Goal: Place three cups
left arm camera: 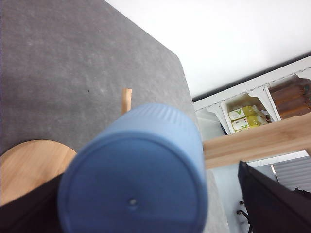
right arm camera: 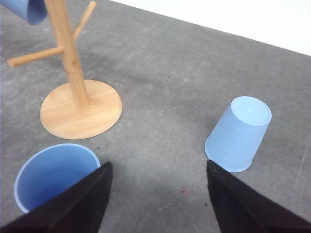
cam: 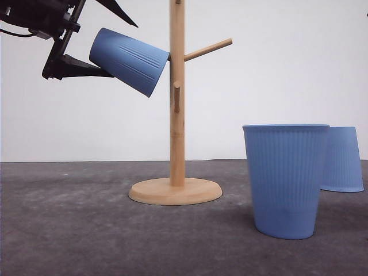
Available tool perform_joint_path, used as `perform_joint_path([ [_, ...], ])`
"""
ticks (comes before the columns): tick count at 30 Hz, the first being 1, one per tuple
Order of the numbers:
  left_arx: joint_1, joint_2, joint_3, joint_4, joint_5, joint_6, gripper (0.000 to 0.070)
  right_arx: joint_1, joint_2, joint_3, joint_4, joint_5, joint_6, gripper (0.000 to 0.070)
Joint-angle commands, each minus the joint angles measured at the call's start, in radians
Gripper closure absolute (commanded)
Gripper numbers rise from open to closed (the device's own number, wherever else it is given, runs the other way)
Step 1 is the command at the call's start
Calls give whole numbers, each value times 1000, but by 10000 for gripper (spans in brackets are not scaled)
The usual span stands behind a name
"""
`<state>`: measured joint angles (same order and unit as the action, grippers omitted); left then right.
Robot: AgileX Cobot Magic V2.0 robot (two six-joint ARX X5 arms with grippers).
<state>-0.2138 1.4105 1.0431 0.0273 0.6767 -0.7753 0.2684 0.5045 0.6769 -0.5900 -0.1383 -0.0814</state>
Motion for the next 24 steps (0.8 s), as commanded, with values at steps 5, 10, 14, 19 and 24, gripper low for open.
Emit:
perform_joint_path([
  [5,4,13,11,2,13,3,54,4,1,15,13,-4,3,309],
  [10,24,11,11,-17,64,1,57,4,1,15,12,-3,3,308],
  [14,46,-9,11,-35,79,5,57,4,1,15,12,-3,3,308],
  [19,82,-61,11,-80,124,10,62,4,1,15,12,-3,3,308],
  [24,124,-157,11,-225,132,101,67,4,1,15,12,-3,3,308],
])
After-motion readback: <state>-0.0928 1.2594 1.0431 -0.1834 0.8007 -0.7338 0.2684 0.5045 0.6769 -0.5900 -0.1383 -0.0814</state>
